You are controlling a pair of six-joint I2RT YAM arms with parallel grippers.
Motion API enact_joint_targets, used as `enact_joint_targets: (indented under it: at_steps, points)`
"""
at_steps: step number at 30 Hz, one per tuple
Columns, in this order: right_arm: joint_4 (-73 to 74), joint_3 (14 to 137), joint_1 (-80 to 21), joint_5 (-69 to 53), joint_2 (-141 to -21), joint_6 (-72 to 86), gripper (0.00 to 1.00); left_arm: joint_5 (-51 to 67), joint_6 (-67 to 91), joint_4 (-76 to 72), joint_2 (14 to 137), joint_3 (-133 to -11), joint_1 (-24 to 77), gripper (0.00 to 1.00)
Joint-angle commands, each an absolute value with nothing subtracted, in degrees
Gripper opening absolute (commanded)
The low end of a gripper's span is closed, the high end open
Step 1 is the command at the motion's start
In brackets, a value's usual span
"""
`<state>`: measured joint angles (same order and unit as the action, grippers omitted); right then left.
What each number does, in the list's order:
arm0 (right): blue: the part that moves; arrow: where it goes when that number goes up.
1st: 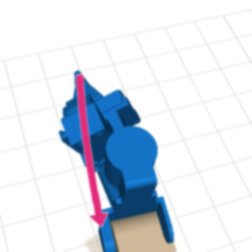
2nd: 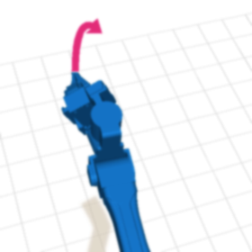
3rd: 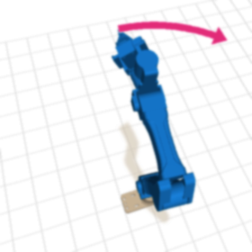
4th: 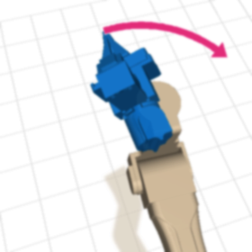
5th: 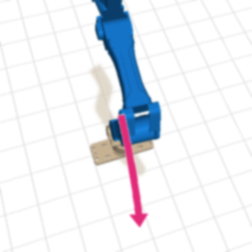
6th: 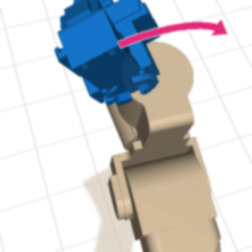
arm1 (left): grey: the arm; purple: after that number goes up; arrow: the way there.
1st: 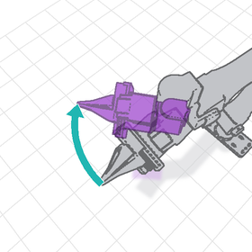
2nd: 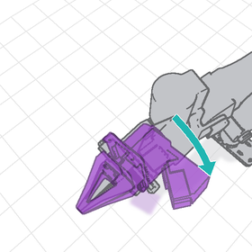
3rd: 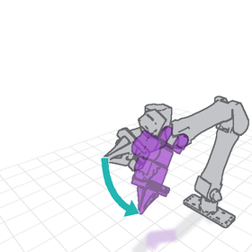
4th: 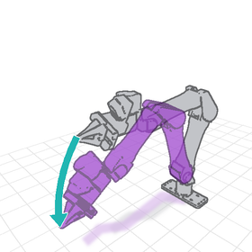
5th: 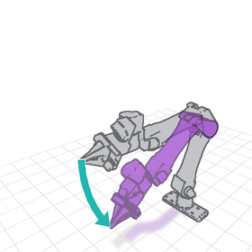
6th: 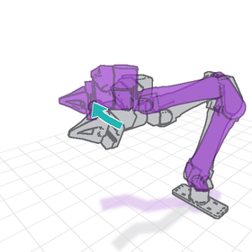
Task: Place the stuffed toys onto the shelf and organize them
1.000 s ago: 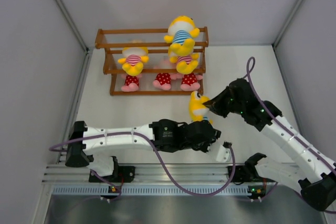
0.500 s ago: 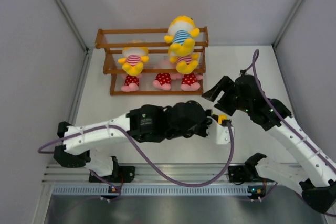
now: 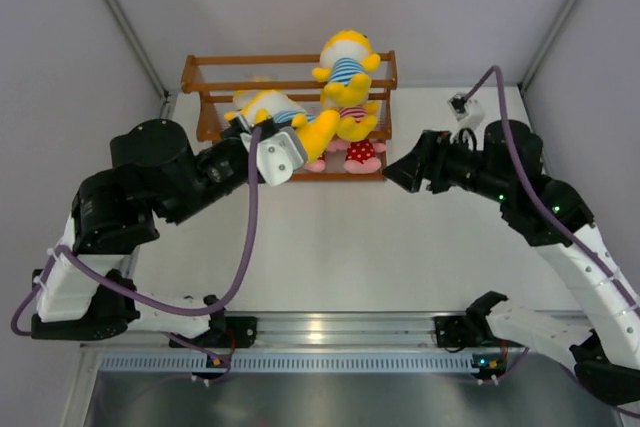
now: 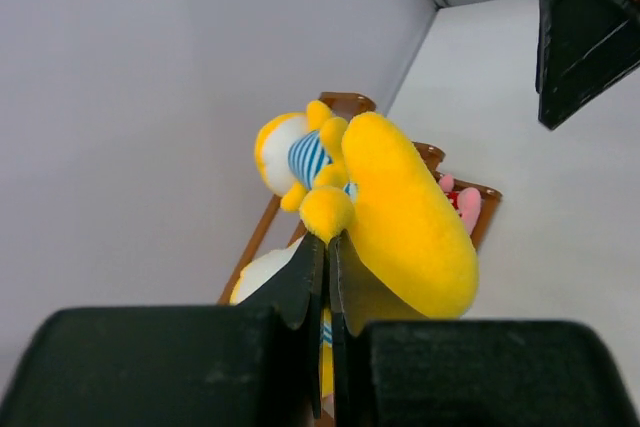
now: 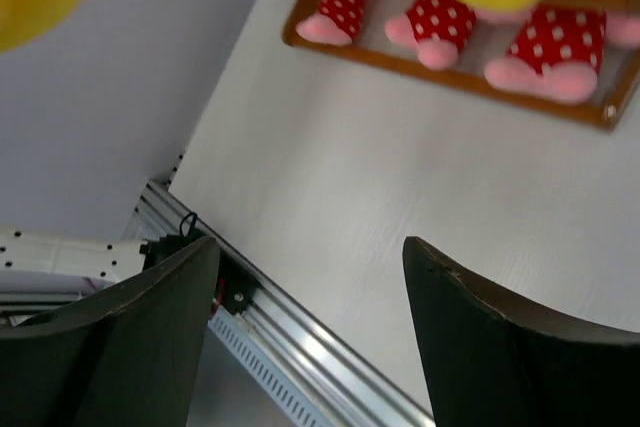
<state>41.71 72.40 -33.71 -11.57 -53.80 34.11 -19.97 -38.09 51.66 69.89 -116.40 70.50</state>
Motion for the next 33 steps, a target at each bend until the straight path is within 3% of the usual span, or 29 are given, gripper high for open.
enact_joint_targets:
  at_steps: [1, 6, 11, 17, 25, 33]
  points:
    - [32.4, 83.6, -34.7, -19.2, -54.9, 17.5, 0.74, -21.6, -39.4, 52.0, 69.4, -119.4, 68.0, 0.0]
    - [25.5, 99.7, -34.8, -34.2, -67.0, 13.3, 0.82, -21.5, -39.4, 52.2, 68.2, -122.4, 65.0, 0.0]
    - [21.7, 115.6, -36.5, -40.3, -79.9, 14.7, 0.87, -19.1, -37.2, 53.7, 67.0, -122.3, 61.2, 0.0]
    - [11.4, 117.6, -40.4, -42.4, -90.4, 23.1, 0.99, -16.7, -35.5, 54.6, 66.4, -121.6, 58.3, 0.0]
    - [5.7, 118.0, -45.9, -50.4, -96.0, 26.0, 0.99, -16.5, -35.8, 55.1, 65.9, -121.3, 57.5, 0.0]
    - [1.0, 113.2, -47.5, -54.3, -93.1, 25.4, 0.99, -16.2, -36.1, 55.9, 65.2, -119.9, 57.4, 0.0]
